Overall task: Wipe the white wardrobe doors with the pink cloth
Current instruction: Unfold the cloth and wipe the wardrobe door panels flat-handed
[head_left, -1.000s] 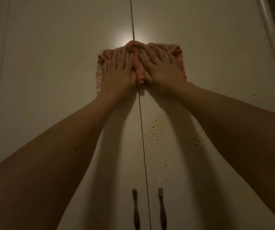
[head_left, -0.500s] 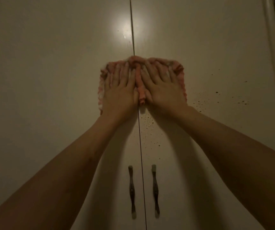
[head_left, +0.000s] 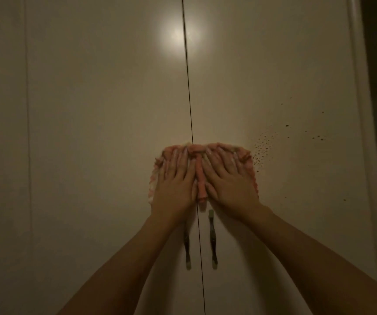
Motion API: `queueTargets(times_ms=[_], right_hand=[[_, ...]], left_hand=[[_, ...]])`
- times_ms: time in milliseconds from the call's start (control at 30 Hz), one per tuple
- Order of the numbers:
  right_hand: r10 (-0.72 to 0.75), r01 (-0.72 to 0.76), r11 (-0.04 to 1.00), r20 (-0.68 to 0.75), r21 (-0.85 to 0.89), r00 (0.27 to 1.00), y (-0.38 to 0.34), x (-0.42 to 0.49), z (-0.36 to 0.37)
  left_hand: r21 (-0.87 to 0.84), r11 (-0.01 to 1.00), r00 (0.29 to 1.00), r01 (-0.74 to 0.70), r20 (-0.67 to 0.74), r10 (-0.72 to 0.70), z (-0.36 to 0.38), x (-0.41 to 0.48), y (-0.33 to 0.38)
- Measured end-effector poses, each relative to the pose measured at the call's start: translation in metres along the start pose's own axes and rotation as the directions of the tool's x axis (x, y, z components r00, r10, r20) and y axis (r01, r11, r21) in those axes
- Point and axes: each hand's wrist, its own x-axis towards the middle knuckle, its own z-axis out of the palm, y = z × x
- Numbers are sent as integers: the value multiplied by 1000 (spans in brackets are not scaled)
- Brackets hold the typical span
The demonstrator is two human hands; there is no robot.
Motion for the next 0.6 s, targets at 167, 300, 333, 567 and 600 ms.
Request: queueTargets(times_ms=[167, 300, 333, 567, 600], right_hand=[[-5, 3, 1000, 60, 22, 998, -3, -26, 1], [-28, 27, 1000, 73, 8, 997, -1, -36, 4], [-31, 30, 999, 82, 11, 996, 1, -36, 4], [11, -12, 1000, 59, 14, 998, 15, 5, -8], [21, -22, 1000, 44, 10, 999, 19, 17, -11]], left_hand=[[-12, 1000, 997, 10, 78, -9, 0, -27, 7], [9, 1000, 996, 15, 84, -15, 4, -38, 12], [17, 1000, 996, 14, 85, -16, 5, -38, 12], [10, 1000, 998, -17, 57, 16, -14, 9, -1], [1, 1000, 999, -13, 41, 13, -18, 23, -3]])
